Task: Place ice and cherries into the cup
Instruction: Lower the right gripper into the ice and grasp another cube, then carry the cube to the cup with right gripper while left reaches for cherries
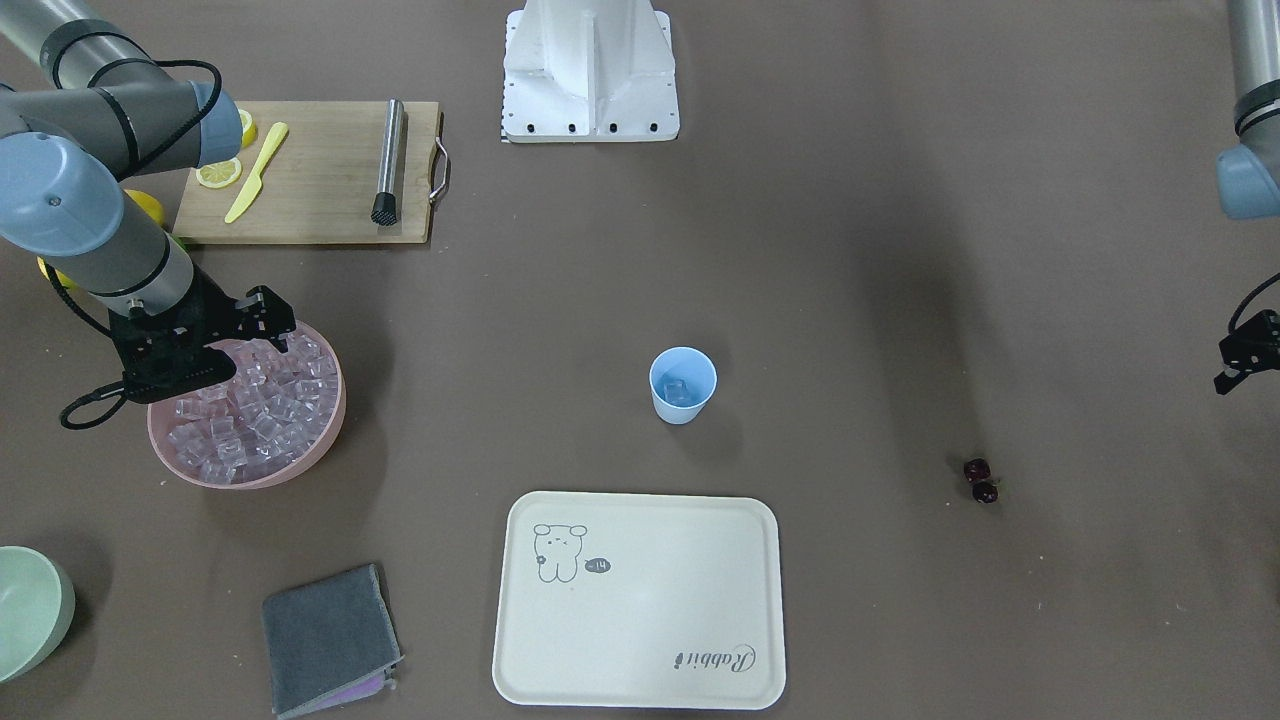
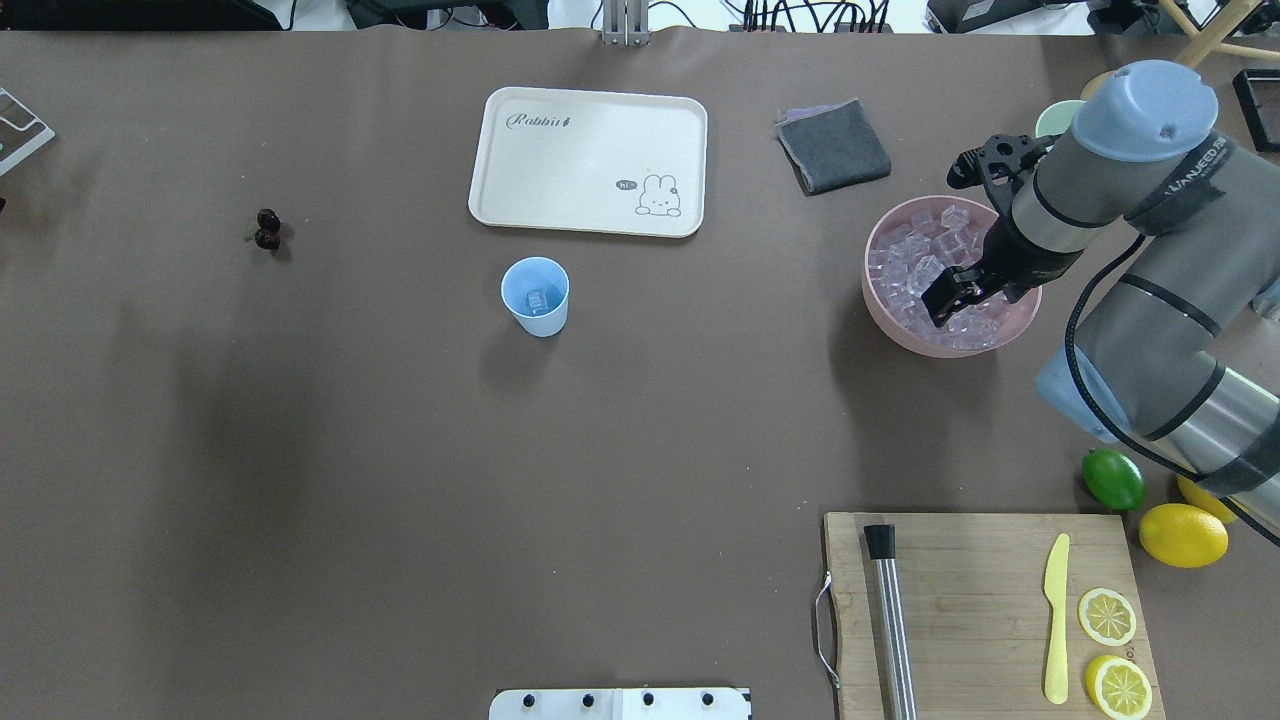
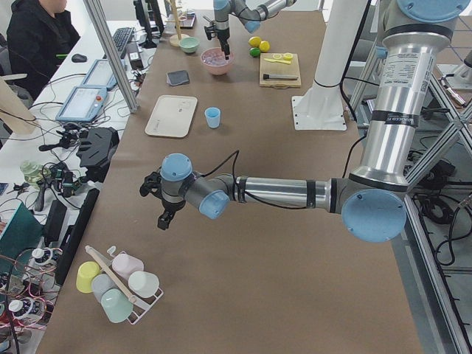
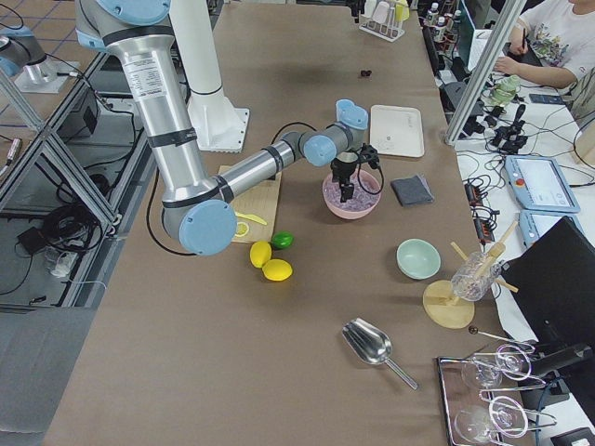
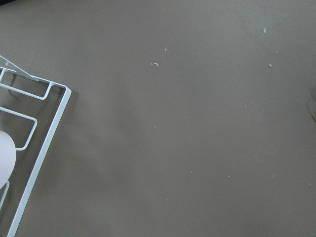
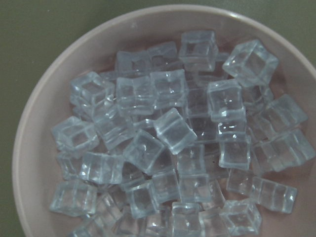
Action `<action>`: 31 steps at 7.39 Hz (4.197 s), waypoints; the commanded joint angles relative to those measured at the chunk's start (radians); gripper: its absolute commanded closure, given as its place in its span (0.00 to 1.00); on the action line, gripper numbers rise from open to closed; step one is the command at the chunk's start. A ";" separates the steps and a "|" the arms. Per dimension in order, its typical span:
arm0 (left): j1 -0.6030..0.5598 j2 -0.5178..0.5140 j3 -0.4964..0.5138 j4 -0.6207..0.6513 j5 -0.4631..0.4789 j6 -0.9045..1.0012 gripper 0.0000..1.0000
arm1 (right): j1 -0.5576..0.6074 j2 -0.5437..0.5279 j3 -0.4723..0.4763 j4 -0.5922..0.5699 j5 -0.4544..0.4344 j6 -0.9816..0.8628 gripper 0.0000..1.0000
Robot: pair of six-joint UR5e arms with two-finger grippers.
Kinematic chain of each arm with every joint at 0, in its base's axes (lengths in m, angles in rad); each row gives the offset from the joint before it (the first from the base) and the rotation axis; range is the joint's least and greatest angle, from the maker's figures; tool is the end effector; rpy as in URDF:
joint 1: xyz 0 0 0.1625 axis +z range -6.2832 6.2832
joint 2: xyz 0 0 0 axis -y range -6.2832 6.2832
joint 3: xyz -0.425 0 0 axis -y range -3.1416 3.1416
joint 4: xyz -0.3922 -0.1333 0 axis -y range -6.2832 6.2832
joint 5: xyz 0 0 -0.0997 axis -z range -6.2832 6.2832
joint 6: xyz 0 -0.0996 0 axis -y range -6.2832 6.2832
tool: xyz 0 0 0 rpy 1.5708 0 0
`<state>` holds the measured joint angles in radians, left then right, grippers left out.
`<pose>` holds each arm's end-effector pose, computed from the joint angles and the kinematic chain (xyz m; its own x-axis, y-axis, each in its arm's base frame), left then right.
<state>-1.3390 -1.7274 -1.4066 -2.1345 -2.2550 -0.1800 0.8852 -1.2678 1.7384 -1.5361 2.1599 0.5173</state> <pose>0.0657 -0.5844 0.5982 0.7015 0.3466 -0.6226 -0.0707 0.9033 0.4233 -0.3219 -0.5167 0.4145 0.6853 -0.3035 0.6620 0.2475 0.9520 0.1803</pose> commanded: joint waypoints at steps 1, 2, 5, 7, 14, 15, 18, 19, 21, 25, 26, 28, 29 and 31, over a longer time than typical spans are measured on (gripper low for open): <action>0.000 -0.003 -0.002 0.001 0.000 -0.003 0.03 | -0.009 -0.024 0.009 0.002 0.024 0.000 0.07; 0.000 -0.003 -0.003 0.001 0.000 -0.013 0.03 | -0.011 -0.031 0.012 0.002 0.023 -0.008 0.17; 0.000 -0.009 0.001 -0.001 0.000 -0.016 0.03 | -0.015 -0.028 0.039 0.001 0.026 0.001 0.32; 0.001 -0.008 -0.002 -0.001 0.000 -0.018 0.03 | -0.023 -0.030 0.038 0.001 0.015 0.000 0.42; 0.001 -0.008 0.004 -0.001 0.000 -0.016 0.03 | -0.037 -0.031 0.036 0.001 -0.011 0.000 0.59; 0.001 -0.008 0.006 -0.001 0.000 -0.016 0.03 | -0.040 -0.031 0.038 0.001 -0.023 0.000 0.64; 0.001 -0.009 0.011 -0.001 0.000 -0.016 0.03 | -0.046 -0.025 0.036 -0.001 -0.038 0.000 0.80; 0.001 -0.008 0.011 -0.001 0.000 -0.016 0.03 | -0.046 -0.019 0.041 -0.001 -0.040 0.000 0.96; 0.001 -0.008 0.009 0.001 0.000 -0.018 0.03 | -0.022 -0.013 0.085 -0.013 -0.026 0.003 1.00; 0.023 -0.014 -0.015 -0.011 0.000 -0.087 0.03 | 0.044 0.397 0.044 -0.343 0.074 0.192 1.00; 0.043 -0.017 -0.015 -0.054 0.000 -0.139 0.03 | 0.026 0.482 -0.024 -0.341 0.070 0.252 1.00; 0.156 -0.073 -0.003 -0.088 0.003 -0.258 0.03 | 0.009 0.685 -0.257 -0.233 0.064 0.384 1.00; 0.178 -0.096 -0.006 -0.090 0.003 -0.283 0.03 | -0.026 0.775 -0.411 -0.111 0.035 0.489 1.00; 0.222 -0.144 -0.003 -0.088 0.047 -0.335 0.03 | -0.113 0.806 -0.474 -0.017 -0.104 0.550 1.00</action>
<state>-1.1488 -1.8408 -1.4118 -2.2222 -2.2411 -0.4766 0.8237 -0.4890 1.3124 -1.6142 2.1324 1.0268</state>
